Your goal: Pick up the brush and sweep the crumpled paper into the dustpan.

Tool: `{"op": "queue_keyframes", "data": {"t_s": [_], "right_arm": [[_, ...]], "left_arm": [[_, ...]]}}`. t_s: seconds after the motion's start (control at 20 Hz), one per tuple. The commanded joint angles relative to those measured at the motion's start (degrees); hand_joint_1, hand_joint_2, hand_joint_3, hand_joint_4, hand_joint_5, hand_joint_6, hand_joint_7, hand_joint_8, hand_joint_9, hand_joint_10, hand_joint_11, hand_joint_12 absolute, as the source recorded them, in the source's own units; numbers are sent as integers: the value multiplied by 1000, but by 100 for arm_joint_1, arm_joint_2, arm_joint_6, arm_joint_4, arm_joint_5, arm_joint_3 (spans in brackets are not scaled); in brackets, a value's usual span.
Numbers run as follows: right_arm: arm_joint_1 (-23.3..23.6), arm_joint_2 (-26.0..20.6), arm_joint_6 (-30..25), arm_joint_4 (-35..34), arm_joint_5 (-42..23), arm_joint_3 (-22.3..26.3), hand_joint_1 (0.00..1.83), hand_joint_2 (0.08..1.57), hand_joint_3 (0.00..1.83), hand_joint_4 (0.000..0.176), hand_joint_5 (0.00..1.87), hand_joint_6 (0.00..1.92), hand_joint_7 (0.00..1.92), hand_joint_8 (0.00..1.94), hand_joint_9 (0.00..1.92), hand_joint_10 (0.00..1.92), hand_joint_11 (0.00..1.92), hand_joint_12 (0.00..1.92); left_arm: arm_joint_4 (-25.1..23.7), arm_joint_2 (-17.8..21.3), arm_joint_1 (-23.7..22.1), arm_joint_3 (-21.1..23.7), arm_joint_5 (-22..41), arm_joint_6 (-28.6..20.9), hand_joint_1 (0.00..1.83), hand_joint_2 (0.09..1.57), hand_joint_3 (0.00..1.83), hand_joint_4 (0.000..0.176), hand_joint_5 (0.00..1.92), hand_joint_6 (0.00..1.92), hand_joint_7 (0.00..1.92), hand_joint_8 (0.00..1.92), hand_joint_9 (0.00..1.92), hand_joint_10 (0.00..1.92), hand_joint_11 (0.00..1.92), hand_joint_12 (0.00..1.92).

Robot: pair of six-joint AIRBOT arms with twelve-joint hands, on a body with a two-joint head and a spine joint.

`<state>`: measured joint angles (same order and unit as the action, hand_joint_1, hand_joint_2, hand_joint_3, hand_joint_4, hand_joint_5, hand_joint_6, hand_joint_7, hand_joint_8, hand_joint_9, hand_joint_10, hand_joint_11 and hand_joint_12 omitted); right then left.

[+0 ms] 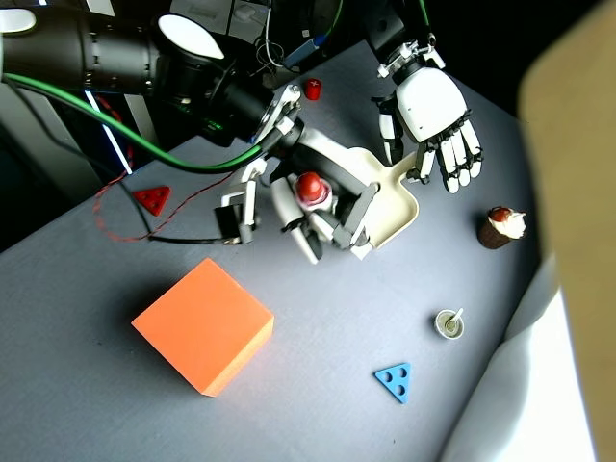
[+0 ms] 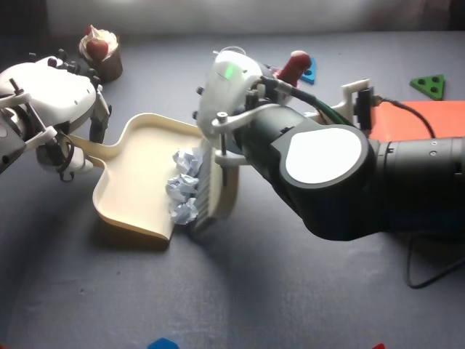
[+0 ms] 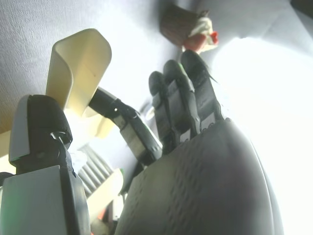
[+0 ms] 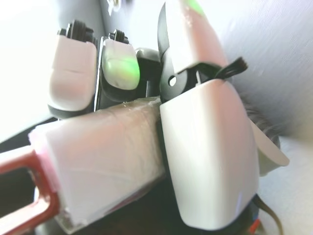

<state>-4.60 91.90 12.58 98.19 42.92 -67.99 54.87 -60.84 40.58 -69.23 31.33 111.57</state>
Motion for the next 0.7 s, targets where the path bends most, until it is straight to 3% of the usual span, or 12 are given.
{"op": "queue_keyframes", "data": {"t_s": [0.0,0.05,0.15,0.25,0.3,0.35,0.4,0.45,0.5,0.55,0.6,0.65], "right_arm": [[-17,-25,-119,532,91,-18,1454,1172,4,0,920,1921,883,1941,1362,1921,1572,1921],[-17,-6,-404,794,97,-45,1464,1165,0,0,934,1921,825,1912,1358,1921,1570,1921],[-16,26,-1033,1449,243,-83,1449,1165,1,0,975,1921,877,1940,1370,1921,1572,1921],[-11,49,-1405,1784,267,-123,1456,1155,0,0,962,1921,883,1888,1385,1921,1581,1921],[-17,64,-1560,1861,267,-149,1461,1156,0,0,964,1921,875,1930,1379,1921,1583,1921],[-53,77,-1737,1895,310,-169,1446,1164,2,0,944,1921,882,1939,1377,1921,1583,1921],[-101,75,-1937,2033,357,-167,1448,1164,1,0,937,1921,901,1941,1375,1921,1576,1921],[-154,38,-2148,2310,436,-130,1462,1154,0,0,957,1921,912,1941,1385,1921,1586,1921],[-178,-9,-2229,2463,480,-87,1454,1155,0,0,954,1921,918,1941,1381,1921,1583,1921],[-236,-33,-2246,2626,516,-12,1449,1154,0,0,962,1921,928,1941,1374,1921,1566,1921],[-230,-83,-2246,2708,518,58,1455,1158,1,0,969,1921,899,1941,1373,1921,1569,1921],[-205,-179,-2246,2837,480,120,1452,1161,1,0,958,1921,817,1820,1362,1921,1572,1921]], "left_arm": [[-210,28,-64,-30,503,19,1056,1086,0,128,1043,874,395,3,317,5,89,520],[-210,28,-64,-27,503,19,1069,1087,0,89,1042,877,382,1,300,2,69,515],[-209,22,-68,-26,502,18,1055,1093,2,113,1026,903,361,1,280,1,58,515],[-211,19,-68,-27,502,19,1052,1096,2,114,1019,913,377,10,301,11,70,521],[-210,19,-70,-27,501,19,1029,1107,2,150,992,955,372,4,296,5,57,521],[-210,19,-72,-29,506,19,1033,1107,0,145,996,949,387,5,313,7,78,538],[-210,19,-73,-31,510,19,1025,1111,1,157,985,967,382,2,310,3,69,543],[-210,20,-73,-31,510,19,1038,1111,0,125,988,963,369,1,298,1,43,537],[-210,21,-73,-31,510,19,1043,1105,0,127,1004,939,374,2,299,1,48,541],[-210,23,-73,-31,510,19,1055,1099,0,105,1018,917,385,4,312,4,51,541],[-210,24,-76,-31,510,19,1043,1100,0,132,1014,922,385,2,317,3,52,538],[-210,24,-81,-31,506,19,1035,1103,1,147,1004,936,397,2,322,2,61,526]]}}
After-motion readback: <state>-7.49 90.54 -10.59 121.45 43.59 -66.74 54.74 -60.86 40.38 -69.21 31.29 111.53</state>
